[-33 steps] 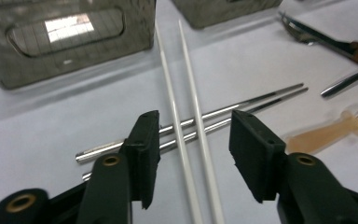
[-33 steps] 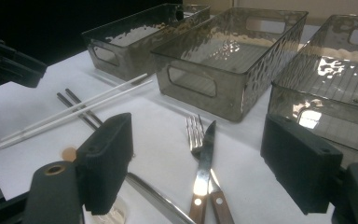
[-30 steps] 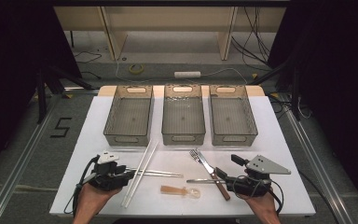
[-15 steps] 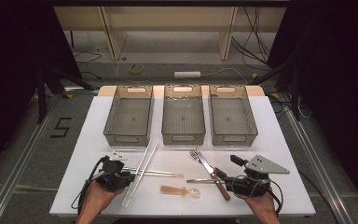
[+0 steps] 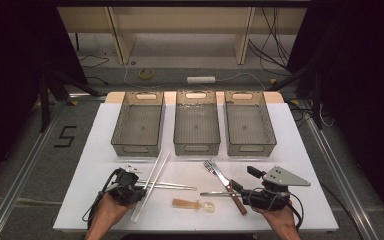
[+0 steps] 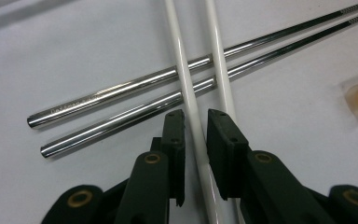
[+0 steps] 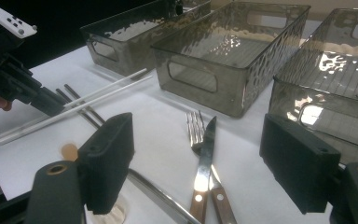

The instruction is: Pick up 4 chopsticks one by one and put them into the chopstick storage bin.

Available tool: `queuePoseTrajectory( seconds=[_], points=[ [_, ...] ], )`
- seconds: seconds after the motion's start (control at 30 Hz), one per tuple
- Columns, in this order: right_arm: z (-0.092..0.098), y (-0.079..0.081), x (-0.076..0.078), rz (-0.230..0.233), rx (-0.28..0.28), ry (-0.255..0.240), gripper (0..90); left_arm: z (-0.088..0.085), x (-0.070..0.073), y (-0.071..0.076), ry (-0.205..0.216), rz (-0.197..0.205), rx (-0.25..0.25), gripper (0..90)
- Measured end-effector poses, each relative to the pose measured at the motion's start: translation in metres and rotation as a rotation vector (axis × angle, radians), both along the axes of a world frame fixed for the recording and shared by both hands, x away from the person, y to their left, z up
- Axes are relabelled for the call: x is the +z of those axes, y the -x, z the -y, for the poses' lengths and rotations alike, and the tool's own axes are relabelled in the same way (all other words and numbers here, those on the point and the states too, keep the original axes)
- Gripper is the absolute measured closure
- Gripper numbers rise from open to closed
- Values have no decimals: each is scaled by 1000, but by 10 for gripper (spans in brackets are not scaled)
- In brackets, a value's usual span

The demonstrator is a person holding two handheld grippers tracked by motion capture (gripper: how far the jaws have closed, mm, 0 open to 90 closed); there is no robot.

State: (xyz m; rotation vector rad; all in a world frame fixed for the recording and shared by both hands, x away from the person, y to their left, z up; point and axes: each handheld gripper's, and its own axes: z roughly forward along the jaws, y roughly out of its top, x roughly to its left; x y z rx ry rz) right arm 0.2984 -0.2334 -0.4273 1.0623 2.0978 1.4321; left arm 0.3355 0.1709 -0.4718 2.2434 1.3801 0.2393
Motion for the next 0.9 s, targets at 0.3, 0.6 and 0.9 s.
queuePoseTrajectory(
  seconds=[0.3, 0.6, 0.9],
  points=[
    [0, 0, 0, -1, 0, -1, 273, 1, -2, -2, -22, -1, 4, 822],
    [0, 0, 0, -5, 3, 3, 276, -1, -2, -2, -11, -7, 8, 837],
    [0, -1, -1, -11, 3, 0, 278, -2, 2, 0, -3, 13, -9, 841]
  ],
)
